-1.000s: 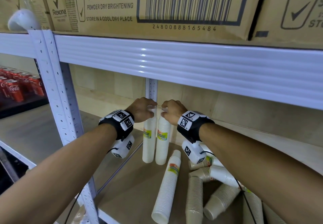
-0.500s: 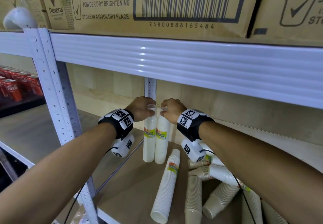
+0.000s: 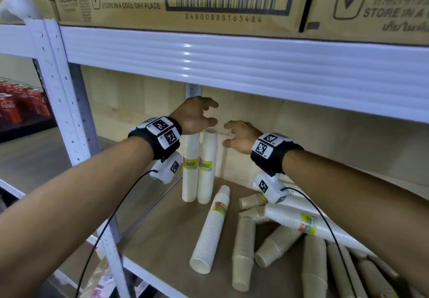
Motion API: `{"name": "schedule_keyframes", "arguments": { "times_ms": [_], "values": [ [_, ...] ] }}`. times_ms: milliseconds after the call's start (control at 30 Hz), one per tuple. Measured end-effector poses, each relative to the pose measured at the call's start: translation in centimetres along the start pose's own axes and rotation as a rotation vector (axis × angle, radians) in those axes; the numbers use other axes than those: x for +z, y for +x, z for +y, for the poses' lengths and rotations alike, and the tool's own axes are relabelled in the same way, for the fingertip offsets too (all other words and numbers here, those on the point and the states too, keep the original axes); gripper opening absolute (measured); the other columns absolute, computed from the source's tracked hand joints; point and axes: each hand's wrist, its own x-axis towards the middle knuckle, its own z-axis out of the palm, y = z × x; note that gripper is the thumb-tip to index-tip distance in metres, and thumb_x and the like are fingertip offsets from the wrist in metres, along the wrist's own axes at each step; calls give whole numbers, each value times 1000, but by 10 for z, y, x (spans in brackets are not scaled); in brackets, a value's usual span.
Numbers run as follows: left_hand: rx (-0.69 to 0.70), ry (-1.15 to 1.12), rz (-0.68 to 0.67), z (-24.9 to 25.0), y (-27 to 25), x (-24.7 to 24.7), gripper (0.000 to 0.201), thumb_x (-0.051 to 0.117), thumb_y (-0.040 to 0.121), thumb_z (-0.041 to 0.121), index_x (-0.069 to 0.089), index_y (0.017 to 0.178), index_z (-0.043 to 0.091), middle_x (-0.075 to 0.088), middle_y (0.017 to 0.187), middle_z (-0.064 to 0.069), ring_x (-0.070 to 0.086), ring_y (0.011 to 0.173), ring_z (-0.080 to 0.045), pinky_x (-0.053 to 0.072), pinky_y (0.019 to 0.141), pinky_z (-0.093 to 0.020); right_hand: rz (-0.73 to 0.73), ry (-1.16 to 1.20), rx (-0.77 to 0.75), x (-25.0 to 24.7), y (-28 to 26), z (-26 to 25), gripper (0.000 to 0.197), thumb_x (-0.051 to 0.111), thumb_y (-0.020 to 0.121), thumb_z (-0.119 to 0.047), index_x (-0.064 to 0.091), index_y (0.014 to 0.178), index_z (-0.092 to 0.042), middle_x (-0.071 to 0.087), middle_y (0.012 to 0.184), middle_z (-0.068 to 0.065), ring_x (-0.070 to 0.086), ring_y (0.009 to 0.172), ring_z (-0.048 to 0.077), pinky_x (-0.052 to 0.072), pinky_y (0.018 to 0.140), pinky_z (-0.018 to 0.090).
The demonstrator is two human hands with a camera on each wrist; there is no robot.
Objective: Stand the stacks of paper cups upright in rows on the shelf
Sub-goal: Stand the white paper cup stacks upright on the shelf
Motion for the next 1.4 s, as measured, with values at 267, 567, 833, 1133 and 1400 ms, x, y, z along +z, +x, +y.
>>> {"name": "schedule_keyframes", "arguments": {
  "times_ms": [267,567,833,1133,1400],
  "values": [
    [55,7,-88,44,-25,40,45,68,86,37,58,129,28,60,115,2,59,102,-15,49,96,-30,-55,-133,133,3,-56,61,64,76,78,-41,52,135,-23,55,134,7,57,116,24,47,97,33],
    [-102,115,-354,7,-72,118,53,68,86,42,54,133,23,60,122,-2,57,107,-18,44,88,-24,-118,-191,234,32,-125,114,67,74,79,-39,47,139,-23,49,140,2,52,123,22,42,98,29],
    [-245,137,-441,-40,-115,162,70,74,80,46,47,136,13,57,123,-4,56,112,-21,46,89,-27,-122,-298,300,53,-160,147,72,75,79,-36,42,142,-24,45,139,0,49,125,21,44,100,34],
    [-288,247,-520,-62,-131,185,84,69,72,60,38,142,24,52,136,1,54,119,-22,48,98,-40,-63,-428,272,78,-166,169,66,72,76,-32,45,135,-26,48,130,0,46,120,20,41,99,36],
    [-359,163,-528,-62,-130,192,98,75,69,54,25,150,29,47,139,-1,62,104,-24,60,68,-33,-36,-518,241,85,-167,179,57,67,80,-29,45,132,-26,46,129,1,45,120,22,42,98,38]
  ]
}}
